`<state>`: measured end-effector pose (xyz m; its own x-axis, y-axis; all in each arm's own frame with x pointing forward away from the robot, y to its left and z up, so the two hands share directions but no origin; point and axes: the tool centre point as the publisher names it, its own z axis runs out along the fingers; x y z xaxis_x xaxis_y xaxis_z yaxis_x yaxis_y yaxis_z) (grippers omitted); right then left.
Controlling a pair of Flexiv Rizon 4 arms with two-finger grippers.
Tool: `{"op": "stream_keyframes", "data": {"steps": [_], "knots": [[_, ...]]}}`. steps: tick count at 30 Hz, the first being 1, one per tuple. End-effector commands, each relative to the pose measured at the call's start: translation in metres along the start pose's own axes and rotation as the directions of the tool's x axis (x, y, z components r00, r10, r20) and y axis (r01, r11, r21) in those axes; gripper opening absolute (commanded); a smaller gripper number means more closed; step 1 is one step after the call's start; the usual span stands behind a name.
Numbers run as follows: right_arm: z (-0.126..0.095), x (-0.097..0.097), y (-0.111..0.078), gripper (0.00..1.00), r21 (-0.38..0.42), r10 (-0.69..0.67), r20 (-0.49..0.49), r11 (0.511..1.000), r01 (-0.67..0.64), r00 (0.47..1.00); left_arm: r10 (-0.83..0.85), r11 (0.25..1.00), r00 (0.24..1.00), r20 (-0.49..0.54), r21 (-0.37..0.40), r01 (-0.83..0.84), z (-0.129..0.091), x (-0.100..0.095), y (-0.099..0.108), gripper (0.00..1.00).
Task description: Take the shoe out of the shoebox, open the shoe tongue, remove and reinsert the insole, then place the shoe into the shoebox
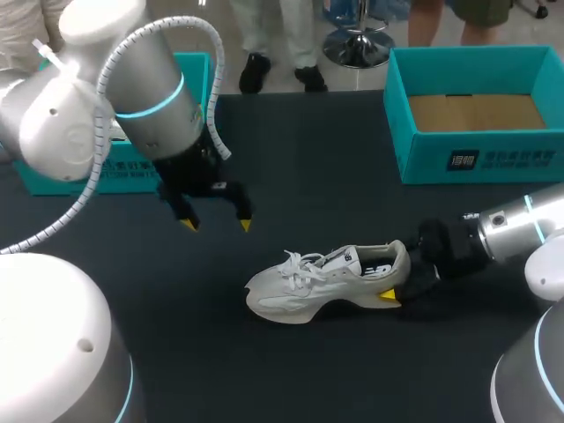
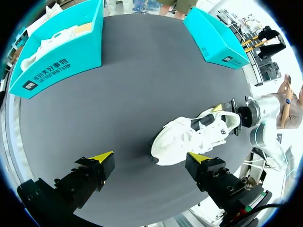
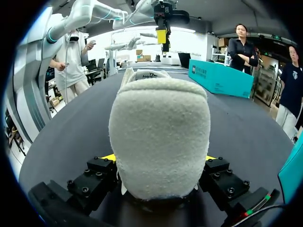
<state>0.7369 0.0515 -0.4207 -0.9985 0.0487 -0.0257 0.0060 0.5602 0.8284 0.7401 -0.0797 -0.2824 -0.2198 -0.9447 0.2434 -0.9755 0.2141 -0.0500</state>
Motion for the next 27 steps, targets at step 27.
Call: {"op": "stream_keyframes", "data": {"steps": [27], "knots": [[0.002,0.0,0.001,0.0,0.005,0.0,0.001,1.0,0.0,1.0,0.006,1.0,0.999,-0.033,0.019,-0.006,0.05,0.082,-0.013,1.0]]}}
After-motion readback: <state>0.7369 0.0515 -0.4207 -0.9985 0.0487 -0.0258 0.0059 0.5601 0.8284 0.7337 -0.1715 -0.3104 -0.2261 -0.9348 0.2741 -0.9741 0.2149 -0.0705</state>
